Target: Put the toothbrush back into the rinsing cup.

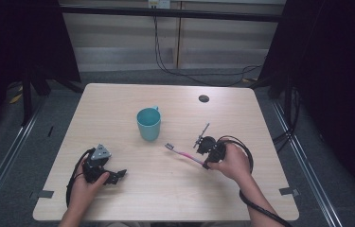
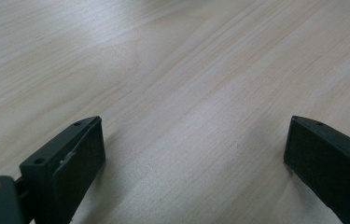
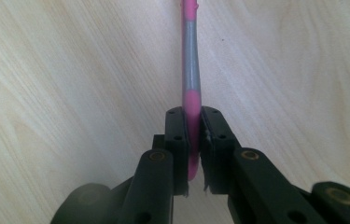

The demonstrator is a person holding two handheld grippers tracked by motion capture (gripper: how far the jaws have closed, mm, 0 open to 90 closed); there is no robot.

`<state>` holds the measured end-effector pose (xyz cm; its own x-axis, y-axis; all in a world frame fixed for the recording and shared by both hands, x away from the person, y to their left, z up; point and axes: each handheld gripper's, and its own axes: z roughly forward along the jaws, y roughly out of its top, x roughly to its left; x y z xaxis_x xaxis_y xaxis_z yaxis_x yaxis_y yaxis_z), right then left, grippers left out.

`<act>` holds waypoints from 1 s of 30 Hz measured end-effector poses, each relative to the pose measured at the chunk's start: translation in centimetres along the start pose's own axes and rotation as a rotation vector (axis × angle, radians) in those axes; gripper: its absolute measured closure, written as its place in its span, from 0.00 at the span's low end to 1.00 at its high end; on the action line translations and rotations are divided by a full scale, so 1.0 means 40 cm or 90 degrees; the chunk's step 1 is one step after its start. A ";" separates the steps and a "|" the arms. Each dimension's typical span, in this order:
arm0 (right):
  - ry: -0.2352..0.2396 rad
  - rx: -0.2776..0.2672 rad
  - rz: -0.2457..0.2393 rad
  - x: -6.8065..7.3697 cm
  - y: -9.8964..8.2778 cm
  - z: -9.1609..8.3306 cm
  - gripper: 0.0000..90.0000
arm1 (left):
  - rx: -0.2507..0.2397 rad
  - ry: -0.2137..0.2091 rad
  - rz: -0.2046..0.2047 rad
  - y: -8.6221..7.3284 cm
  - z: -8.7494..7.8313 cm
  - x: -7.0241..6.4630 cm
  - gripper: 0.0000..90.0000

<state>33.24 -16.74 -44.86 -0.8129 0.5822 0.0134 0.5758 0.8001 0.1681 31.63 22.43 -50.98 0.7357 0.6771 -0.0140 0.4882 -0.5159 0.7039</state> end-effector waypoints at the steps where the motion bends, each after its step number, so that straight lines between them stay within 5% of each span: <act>1: 0.003 -0.010 0.003 -0.001 -0.008 -0.006 0.91 | 0.000 0.001 0.000 0.000 0.000 0.000 0.05; 20: 0.023 -0.148 0.068 -0.006 -0.055 -0.056 0.91 | 0.007 -0.007 0.009 0.006 0.006 0.002 0.02; 30: 0.020 -0.179 0.068 0.003 -0.058 -0.072 0.91 | 0.044 -0.011 0.012 0.032 0.010 -0.004 0.05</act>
<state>31.56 -18.93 -42.40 -0.7537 0.6528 0.0761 0.6155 0.6606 0.4298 32.33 21.45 -50.37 0.7528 0.6581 -0.0141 0.5053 -0.5641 0.6530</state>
